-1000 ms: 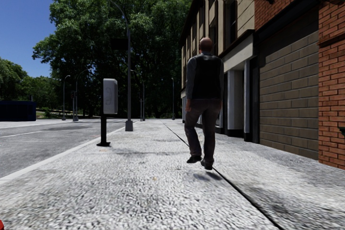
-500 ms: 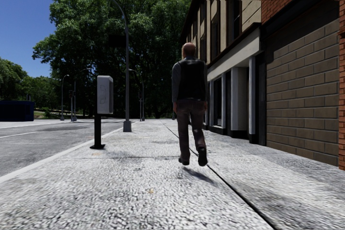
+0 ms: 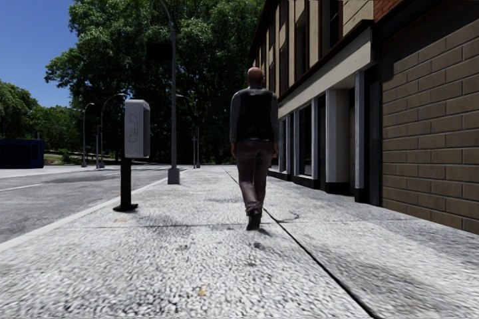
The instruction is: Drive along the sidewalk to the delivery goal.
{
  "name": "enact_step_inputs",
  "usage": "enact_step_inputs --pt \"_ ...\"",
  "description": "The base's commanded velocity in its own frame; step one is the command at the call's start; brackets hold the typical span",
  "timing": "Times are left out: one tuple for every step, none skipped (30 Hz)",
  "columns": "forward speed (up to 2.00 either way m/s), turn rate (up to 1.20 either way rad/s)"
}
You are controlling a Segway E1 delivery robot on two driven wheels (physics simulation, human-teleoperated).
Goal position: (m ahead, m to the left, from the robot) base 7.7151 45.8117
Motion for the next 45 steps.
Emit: enact_step_inputs --pt "0.85 0.0" --pt "0.85 0.0" --pt "0.96 0.0" --pt "1.12 0.0" --pt "1.17 0.0" --pt "1.17 0.0" --pt "1.18 0.0" --pt "1.16 0.0" --pt "1.15 0.0" --pt "1.13 0.0" --pt "1.13 0.0" --pt "1.12 0.0" --pt "1.12 0.0" --pt "1.12 0.0" --pt "1.14 0.0" --pt "1.14 0.0" --pt "1.14 0.0" --pt "1.14 0.0" --pt "1.14 0.0" --pt "1.14 0.0" --pt "1.14 0.0" --pt "1.14 0.0" --pt "1.14 0.0" --pt "1.14 0.0" --pt "1.14 0.0" --pt "1.14 0.0" --pt "1.28 0.0" --pt "1.28 0.0" --pt "1.58 0.0" --pt "1.65 0.0" --pt "1.65 0.0" --pt "1.65 0.0" --pt "1.65 0.0" --pt "1.69 0.0" --pt "1.72 0.0" --pt "1.72 0.0" --pt "1.72 0.0" --pt "1.73 0.0" --pt "1.73 0.0" --pt "1.73 0.0" --pt "1.73 0.0" --pt "1.65 0.0" --pt "1.53 0.0" --pt "1.51 0.0" --pt "1.51 0.0"
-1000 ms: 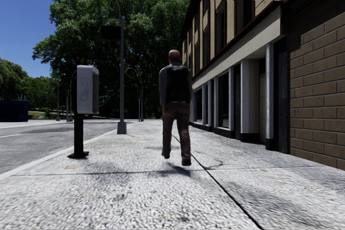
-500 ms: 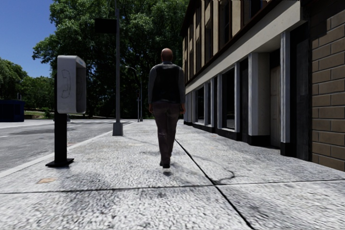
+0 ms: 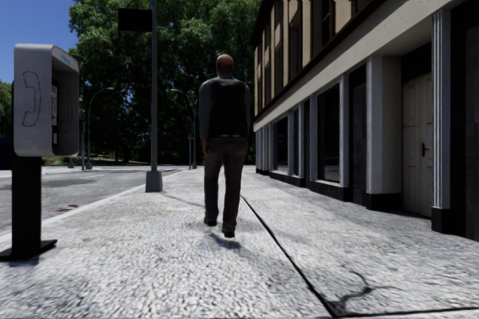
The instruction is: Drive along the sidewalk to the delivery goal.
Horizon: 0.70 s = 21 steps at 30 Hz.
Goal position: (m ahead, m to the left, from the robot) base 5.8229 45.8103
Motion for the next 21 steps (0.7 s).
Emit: enact_step_inputs --pt "1.53 0.0" --pt "1.58 0.0" --pt "1.58 0.0" --pt "1.58 0.0" --pt "1.58 0.0" --pt "1.57 0.0" --pt "1.51 0.0" --pt "1.48 0.0" --pt "1.48 0.0" --pt "1.51 0.0" --pt "1.61 0.0" --pt "1.69 0.0" --pt "1.69 0.0" --pt "1.71 0.0" --pt "1.72 0.0" --pt "1.72 0.0" --pt "1.72 0.0" --pt "1.72 0.0" --pt "1.72 0.0" --pt "1.72 0.0" --pt "1.72 0.0"
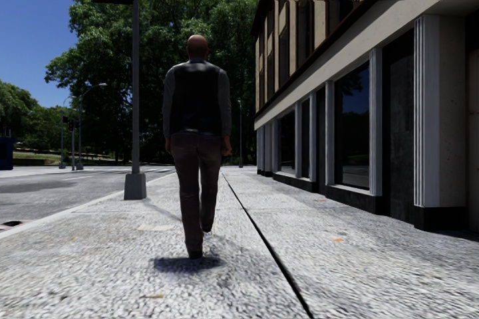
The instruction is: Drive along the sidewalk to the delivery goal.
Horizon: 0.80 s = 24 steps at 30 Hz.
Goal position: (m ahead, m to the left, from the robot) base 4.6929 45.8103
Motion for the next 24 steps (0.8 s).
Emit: enact_step_inputs --pt "1.72 -0.08" --pt "1.72 -0.15" --pt "1.72 -0.18" --pt "1.72 -0.18" --pt "1.72 -0.19" --pt "1.72 -0.19" --pt "1.7 -0.2" --pt "1.7 -0.2" --pt "1.6 -0.26" --pt "1.54 -0.33" --pt "1.51 -0.36" --pt "1.51 -0.36" --pt "1.49 -0.38" --pt "1.49 -0.39" --pt "1.48 -0.39" --pt "1.48 -0.39" --pt "1.48 -0.43" --pt "1.47 -0.5" --pt "1.46 -0.53" --pt "1.45 -0.54" --pt "1.45 -0.54" --pt "1.45 -0.54" --pt "1.45 -0.54" --pt "1.45 -0.54"
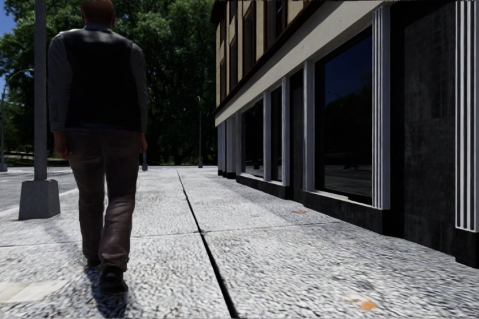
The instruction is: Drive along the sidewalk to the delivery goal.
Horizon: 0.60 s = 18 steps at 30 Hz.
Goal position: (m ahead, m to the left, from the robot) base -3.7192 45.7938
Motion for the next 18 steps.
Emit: enact_step_inputs --pt "1.45 -0.54" --pt "1.45 -0.54" --pt "1.45 -0.54" --pt "1.45 -0.54" --pt "1.45 -0.54" --pt "1.45 -0.54" --pt "1.45 -0.54" --pt "1.45 -0.54" --pt "1.45 -0.44" --pt "1.45 -0.44" --pt "1.45 -0.16" --pt "1.45 0.0" --pt "1.45 0.0" --pt "1.45 0.0" --pt "1.45 0.0" --pt "1.45 0.0" --pt "1.45 0.0" --pt "1.45 0.0"
